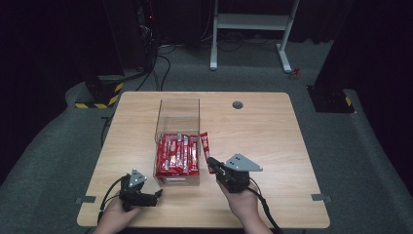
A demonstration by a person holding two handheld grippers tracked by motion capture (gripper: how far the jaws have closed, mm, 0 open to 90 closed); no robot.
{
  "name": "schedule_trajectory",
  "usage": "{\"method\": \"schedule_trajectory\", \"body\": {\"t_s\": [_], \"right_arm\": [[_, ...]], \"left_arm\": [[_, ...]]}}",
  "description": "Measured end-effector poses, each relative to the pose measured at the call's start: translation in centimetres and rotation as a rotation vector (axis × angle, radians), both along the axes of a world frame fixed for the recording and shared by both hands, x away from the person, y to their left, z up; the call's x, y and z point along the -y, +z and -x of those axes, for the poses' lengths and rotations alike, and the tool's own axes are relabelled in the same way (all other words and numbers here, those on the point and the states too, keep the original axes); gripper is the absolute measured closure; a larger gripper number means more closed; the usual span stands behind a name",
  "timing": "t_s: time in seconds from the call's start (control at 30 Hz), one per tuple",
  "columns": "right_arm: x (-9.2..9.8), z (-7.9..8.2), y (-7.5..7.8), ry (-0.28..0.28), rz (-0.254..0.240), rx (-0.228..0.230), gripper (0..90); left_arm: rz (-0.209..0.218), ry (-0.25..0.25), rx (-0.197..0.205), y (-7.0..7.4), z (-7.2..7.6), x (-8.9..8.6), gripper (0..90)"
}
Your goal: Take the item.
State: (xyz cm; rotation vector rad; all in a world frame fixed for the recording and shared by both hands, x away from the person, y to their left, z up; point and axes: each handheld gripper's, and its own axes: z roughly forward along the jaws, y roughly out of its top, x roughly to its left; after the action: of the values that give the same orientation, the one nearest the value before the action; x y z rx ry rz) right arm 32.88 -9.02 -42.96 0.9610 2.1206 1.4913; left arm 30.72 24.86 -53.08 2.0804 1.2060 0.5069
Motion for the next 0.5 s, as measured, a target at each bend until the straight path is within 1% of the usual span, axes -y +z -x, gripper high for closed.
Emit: {"method": "schedule_trajectory", "body": {"t_s": [0.23,0.5], "right_arm": [[0.8,-0.2,0.2,-0.022,-0.009,0.001,89.7],[2.1,-0.9,0.2,-0.059,-0.013,0.0,89.7]], "left_arm": [[0.0,0.0,0.0,0.0,0.0,0.0,1.1],[0.0,0.0,0.0,0.0,0.0,0.0,1.1]]}}
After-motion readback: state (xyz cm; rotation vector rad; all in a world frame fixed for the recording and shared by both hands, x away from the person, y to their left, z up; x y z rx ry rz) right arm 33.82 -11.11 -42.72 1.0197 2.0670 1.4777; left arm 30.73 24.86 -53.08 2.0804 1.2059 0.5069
